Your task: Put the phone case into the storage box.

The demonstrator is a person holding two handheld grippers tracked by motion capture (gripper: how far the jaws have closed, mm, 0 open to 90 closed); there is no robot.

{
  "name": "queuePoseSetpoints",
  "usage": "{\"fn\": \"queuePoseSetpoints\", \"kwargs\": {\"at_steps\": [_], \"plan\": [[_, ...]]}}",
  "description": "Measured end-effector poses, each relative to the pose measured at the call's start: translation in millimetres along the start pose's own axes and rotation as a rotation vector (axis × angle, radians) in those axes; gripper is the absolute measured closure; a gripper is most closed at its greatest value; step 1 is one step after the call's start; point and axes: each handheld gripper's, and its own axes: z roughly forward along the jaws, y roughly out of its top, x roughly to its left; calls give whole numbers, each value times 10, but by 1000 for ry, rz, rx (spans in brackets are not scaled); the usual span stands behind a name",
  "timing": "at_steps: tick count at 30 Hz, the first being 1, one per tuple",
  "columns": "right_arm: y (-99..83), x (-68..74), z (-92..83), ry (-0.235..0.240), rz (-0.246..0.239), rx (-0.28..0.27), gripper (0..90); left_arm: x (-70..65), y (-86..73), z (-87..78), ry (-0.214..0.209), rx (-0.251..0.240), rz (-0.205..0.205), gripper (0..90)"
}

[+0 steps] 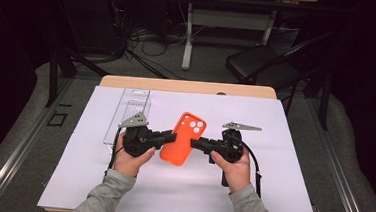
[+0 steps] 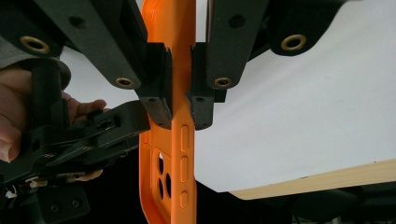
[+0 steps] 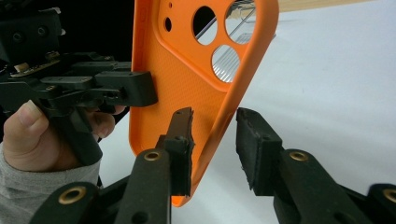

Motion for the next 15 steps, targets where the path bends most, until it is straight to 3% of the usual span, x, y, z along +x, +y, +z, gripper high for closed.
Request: {"fn": "queuePoseSetpoints", "kwargs": {"at_steps": [15], "plan": [[-30, -32, 12, 20, 56, 1, 751, -23, -11, 20, 0, -1, 3, 814]]}}
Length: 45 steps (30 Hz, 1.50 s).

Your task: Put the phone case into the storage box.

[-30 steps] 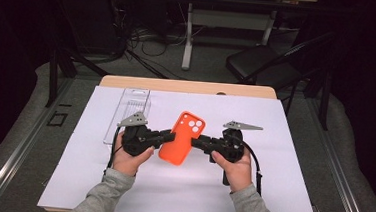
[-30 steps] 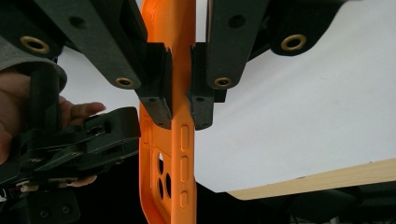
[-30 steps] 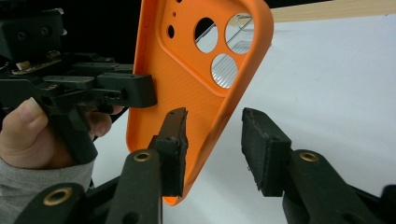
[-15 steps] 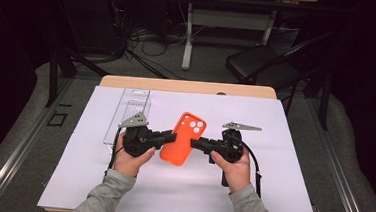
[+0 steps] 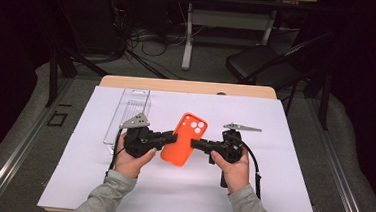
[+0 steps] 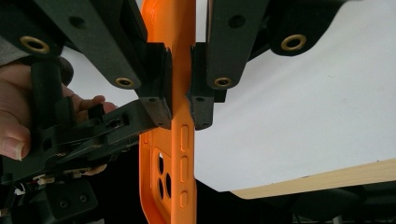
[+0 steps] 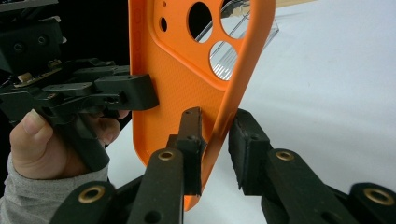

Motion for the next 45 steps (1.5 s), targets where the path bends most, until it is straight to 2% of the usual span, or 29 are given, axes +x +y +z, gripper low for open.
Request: {"fn": "queuePoseSetpoints", "kwargs": {"at_steps": [11, 33, 45], "plan": [[-10, -30, 4, 17, 39, -5, 767, 6, -7, 6, 4, 1, -6, 814], [-16, -34, 0, 14, 22, -9, 801, 20, -11, -2, 8, -5, -9, 814], [-16, -48, -6, 25, 33, -13, 810, 25, -13, -1, 9, -6, -9, 813]]}}
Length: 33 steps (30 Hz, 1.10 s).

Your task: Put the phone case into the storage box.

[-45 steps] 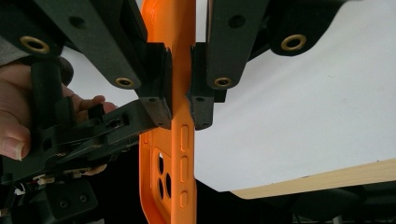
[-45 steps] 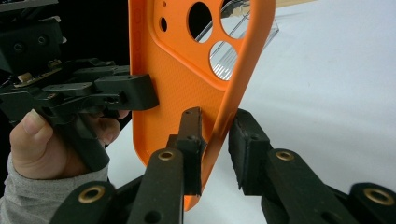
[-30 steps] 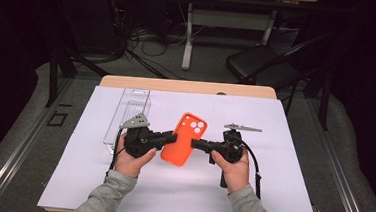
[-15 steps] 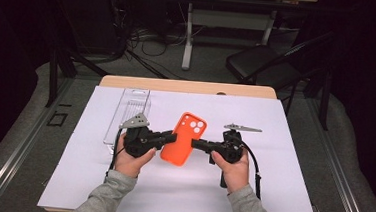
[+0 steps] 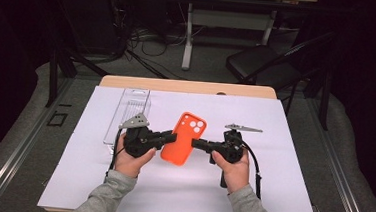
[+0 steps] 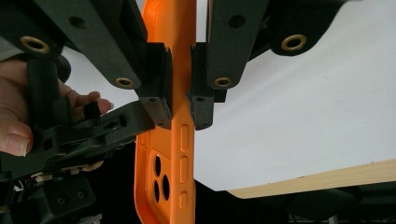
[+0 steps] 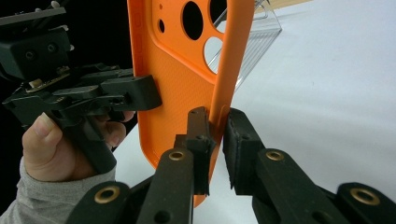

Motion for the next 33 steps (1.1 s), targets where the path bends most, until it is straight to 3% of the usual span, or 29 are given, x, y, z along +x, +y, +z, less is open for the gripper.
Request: {"fn": "queuePoseSetpoints", "kwargs": {"at_steps": [33], "plan": [[-17, -14, -10, 16, 37, -32, 821, 4, -10, 7, 1, -10, -6, 813]]}}
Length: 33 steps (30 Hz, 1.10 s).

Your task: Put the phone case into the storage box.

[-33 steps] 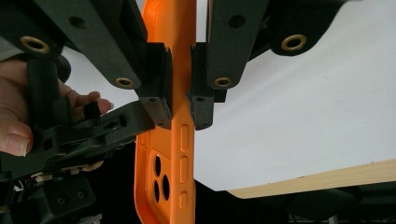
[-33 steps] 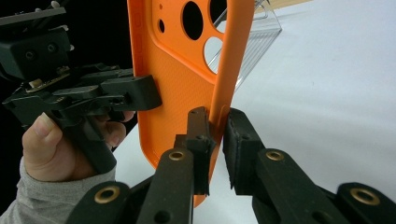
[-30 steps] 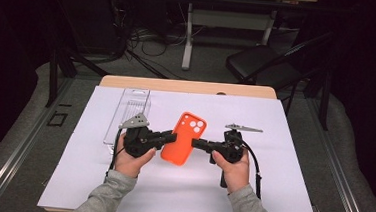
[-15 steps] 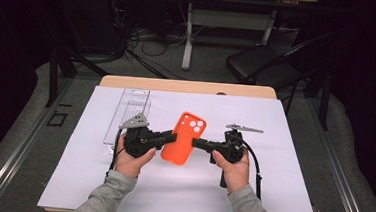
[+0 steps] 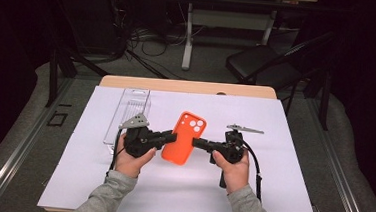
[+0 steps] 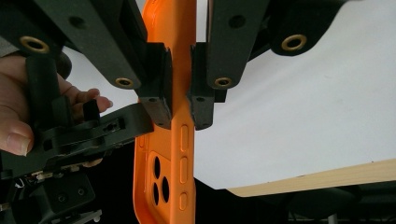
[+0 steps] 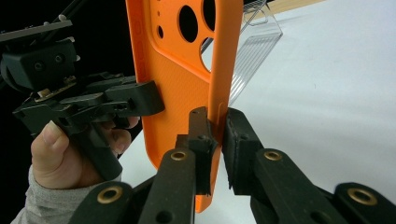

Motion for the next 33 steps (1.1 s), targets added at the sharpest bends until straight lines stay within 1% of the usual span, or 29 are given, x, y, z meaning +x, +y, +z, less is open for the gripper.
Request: {"fn": "queuePoseSetpoints", "kwargs": {"at_steps": [12, 17, 33], "plan": [[-4, -4, 2, 2, 3, -5, 823, 2, 0, 1, 0, -1, -4, 812], [-6, -7, 2, 10, 18, -9, 824, 9, 3, -3, -4, -4, -12, 810], [-7, -6, -6, 14, 22, -12, 826, 10, 2, -1, 0, -6, -8, 802]]}}
